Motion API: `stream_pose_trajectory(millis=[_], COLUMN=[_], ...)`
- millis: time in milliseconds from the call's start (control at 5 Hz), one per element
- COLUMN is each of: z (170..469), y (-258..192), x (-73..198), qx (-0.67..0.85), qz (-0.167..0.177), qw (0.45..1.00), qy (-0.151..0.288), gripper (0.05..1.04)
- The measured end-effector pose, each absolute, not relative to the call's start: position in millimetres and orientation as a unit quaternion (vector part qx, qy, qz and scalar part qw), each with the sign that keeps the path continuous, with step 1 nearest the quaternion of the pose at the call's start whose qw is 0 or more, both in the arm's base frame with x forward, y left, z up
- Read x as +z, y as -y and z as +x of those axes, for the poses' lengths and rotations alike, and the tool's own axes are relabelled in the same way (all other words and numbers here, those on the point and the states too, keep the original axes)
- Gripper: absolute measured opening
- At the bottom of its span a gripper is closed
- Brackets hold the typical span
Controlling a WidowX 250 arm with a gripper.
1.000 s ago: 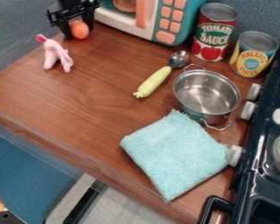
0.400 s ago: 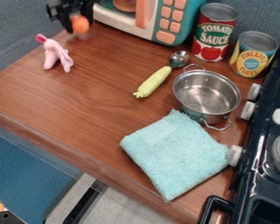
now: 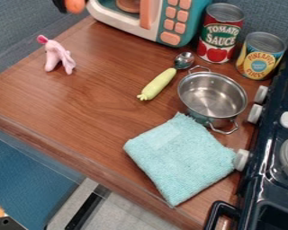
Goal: Move the orange object on the left lower corner of the table
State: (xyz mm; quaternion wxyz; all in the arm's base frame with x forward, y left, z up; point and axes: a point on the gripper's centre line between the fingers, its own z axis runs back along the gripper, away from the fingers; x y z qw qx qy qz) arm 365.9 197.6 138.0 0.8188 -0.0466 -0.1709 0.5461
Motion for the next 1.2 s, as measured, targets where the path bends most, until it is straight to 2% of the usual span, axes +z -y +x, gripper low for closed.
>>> stream_pose_trajectory(millis=[400,600,800,1200], z=[289,255,223,210], y=[-191,-196,-203,-211], x=[162,150,131,89], qx=[0.578,0.596,0.6,0.581], qz=[-0.064,-0.071,-0.057,-0.032], qw=[0.795,0.785,0.788,0.804], qy=[0.175,0.151,0.13,0.119], gripper=[0.609,0.609,0.609,0.609])
